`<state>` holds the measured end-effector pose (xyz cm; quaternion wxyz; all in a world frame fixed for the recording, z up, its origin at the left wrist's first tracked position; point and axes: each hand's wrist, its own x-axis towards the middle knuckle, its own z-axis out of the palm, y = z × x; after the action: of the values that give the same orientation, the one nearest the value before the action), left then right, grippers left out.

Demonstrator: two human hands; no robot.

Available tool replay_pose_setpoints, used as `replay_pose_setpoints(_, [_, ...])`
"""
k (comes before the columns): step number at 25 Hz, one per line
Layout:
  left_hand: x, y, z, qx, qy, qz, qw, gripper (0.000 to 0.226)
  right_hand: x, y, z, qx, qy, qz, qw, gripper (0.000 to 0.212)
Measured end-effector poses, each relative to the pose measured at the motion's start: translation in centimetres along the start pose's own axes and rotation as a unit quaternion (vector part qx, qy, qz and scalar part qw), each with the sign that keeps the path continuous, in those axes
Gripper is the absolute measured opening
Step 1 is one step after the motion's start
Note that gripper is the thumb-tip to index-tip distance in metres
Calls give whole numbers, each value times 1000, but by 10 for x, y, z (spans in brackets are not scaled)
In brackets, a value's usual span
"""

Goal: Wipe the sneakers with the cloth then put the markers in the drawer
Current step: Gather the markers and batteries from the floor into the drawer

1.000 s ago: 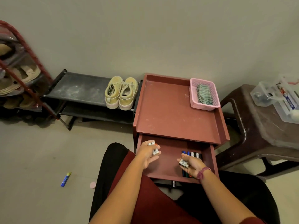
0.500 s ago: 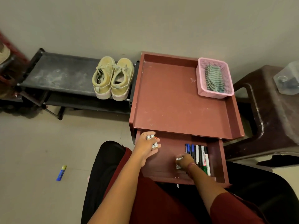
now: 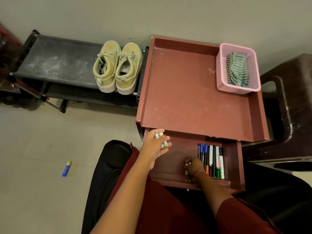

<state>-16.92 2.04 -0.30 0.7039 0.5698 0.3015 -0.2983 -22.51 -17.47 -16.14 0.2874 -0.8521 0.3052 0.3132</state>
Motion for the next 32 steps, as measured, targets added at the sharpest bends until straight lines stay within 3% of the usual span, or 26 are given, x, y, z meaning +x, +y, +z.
replay_pose_setpoints(8, [1,-1,1,-1,-1,-1,1000,26,1,2,-4,-127,-6,-27,991,19])
replay_pose_setpoints(14, [-2,-4,3,32,-6,-12,999,24,9,1,-36,-187,-66,-7,980,27])
replay_pose_setpoints(16, [-4,-5,4,54,-17,-17,998,23,8,-3,-56,-126,-74,27,989,26])
replay_pose_setpoints(18, [-6,-5,7,78,-29,-26,996,24,-1,-11,-75,19,-79,37,996,25])
replay_pose_setpoints(19, [-7,-5,9,89,-37,-32,995,24,-10,-17,-80,138,-106,42,984,22])
replay_pose_setpoints(22, [-13,-7,17,101,-92,-62,989,19,-46,-43,-85,394,-247,31,885,28])
replay_pose_setpoints(24, [-16,-9,22,98,-147,-81,981,16,-61,-54,-78,450,-314,3,836,40])
replay_pose_setpoints(26, [-16,-12,24,103,-186,-91,973,27,-65,-61,-70,488,-334,-7,806,47])
replay_pose_setpoints(29, [-14,-13,24,100,-185,-97,973,39,-66,-62,-60,510,-299,13,806,36])
replay_pose_setpoints(32, [-11,-10,20,109,-136,-62,983,32,-58,-53,-55,558,-254,50,789,21])
